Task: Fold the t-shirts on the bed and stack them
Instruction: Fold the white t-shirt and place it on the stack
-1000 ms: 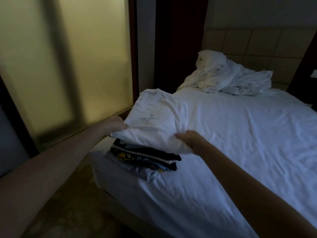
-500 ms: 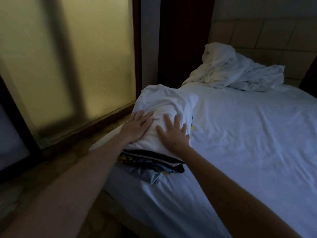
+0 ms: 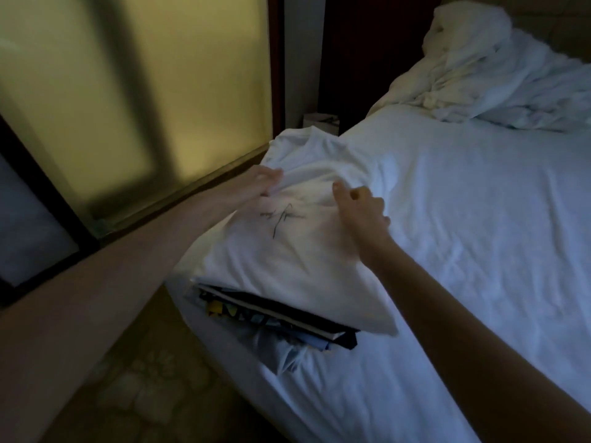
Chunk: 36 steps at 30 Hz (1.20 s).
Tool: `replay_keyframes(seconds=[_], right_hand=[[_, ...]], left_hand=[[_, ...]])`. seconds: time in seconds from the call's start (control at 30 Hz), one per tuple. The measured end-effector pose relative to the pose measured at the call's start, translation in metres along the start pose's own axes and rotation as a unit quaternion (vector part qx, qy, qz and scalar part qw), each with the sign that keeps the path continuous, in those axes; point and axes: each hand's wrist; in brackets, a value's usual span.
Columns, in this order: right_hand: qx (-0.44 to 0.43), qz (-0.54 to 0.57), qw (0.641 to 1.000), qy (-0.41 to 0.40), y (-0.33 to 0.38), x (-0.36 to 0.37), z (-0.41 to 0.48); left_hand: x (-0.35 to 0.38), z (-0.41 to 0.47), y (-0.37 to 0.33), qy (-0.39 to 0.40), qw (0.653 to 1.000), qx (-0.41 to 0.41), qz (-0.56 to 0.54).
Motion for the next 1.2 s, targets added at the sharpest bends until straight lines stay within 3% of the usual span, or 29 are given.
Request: replay_keyframes(seconds=[0.13,0.23,0.3,0.57,0.8,1.0,1.1,1.2], right_hand=[[0.148,0.111,0.98,-0.067,-0.001,-0.003,-0.004],[0.295,0.206,0.933,-0.016,-0.007,-0.007,0.006],[0.344,0.252,0.903,0.043,-0.007,-0.015,0.01],[0.372,0.254,0.888,0.093,-0.003,-0.001,0.016],[0.349,0.25,0.895,0.12,-0.012,0.001,0.015],[0.386,0.25,0.886,0.052,-0.024,0.01,0.018],[0.384,0.249,0.881,0.12,-0.032,0.008,0.016],[0.366,0.255,0.886,0.129,-0.033,0.007,0.015]], left_hand=[[0.01,-0.005,-0.01,-0.081,0.991,-0.106,0.001],[0.008,-0.002,0.003,-0.022,0.968,-0.25,-0.023],[0.002,-0.003,0.006,0.036,0.956,-0.287,-0.058],[-0.004,0.014,0.004,0.205,0.928,-0.287,-0.117],[-0.01,0.024,0.023,0.258,0.923,-0.266,-0.105],[-0.005,0.029,0.024,0.274,0.906,-0.287,-0.15],[-0.01,0.031,0.02,0.292,0.902,-0.284,-0.145],[-0.013,0.034,0.019,0.305,0.898,-0.286,-0.138]])
Point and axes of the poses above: each hand's wrist, its own z-axis towards the middle knuckle, its own x-axis out of the palm, y = z × x, and after that the axes turned 7 degrees about -y, right-handed
